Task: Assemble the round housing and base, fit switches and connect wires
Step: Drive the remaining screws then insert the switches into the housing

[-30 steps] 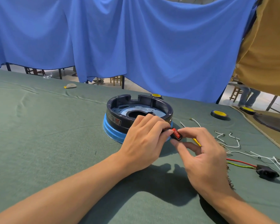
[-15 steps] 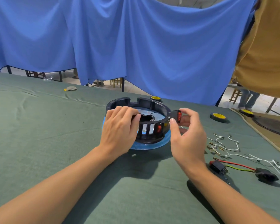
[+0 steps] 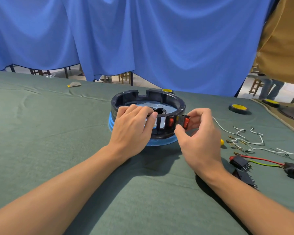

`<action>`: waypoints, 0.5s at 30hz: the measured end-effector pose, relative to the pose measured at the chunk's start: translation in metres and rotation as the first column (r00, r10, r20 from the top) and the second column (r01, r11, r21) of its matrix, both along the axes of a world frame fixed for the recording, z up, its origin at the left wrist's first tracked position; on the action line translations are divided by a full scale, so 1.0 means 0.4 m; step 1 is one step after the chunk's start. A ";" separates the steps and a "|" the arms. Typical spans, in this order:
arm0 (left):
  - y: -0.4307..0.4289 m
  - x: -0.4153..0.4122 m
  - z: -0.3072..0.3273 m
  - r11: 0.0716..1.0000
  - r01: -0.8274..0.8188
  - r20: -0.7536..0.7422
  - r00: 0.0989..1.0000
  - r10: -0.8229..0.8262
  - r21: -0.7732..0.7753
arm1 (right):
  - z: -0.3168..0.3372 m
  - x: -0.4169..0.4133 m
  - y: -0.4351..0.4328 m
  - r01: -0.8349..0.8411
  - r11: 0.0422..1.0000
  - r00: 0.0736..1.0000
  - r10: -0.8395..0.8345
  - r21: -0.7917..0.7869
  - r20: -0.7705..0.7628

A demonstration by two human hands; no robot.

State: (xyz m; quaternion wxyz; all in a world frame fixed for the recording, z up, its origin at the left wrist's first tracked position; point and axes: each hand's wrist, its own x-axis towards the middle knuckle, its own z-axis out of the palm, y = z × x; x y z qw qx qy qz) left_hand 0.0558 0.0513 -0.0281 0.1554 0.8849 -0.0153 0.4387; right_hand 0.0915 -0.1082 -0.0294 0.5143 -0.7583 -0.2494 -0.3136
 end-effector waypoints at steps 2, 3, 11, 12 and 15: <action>0.001 0.002 -0.001 1.000 0.005 0.013 1.000 -0.005 0.002 | 0.000 -0.003 0.002 -0.020 0.998 0.999 0.021 -0.054 0.028; 0.000 0.002 -0.002 1.000 0.009 0.021 1.000 -0.010 0.007 | -0.001 -0.005 0.004 -0.029 0.996 0.998 0.033 -0.086 0.049; -0.005 0.004 -0.003 0.999 0.044 0.060 0.997 -0.045 0.012 | -0.006 -0.015 0.012 0.001 0.975 0.983 0.040 -0.223 0.180; -0.006 0.004 -0.003 0.999 0.049 0.061 0.997 -0.049 0.009 | -0.006 -0.013 0.012 0.000 0.975 0.982 0.042 -0.224 0.183; -0.009 0.005 -0.002 0.998 0.062 0.056 0.997 -0.062 0.007 | -0.009 -0.010 0.011 -0.015 0.974 0.983 0.056 -0.227 0.177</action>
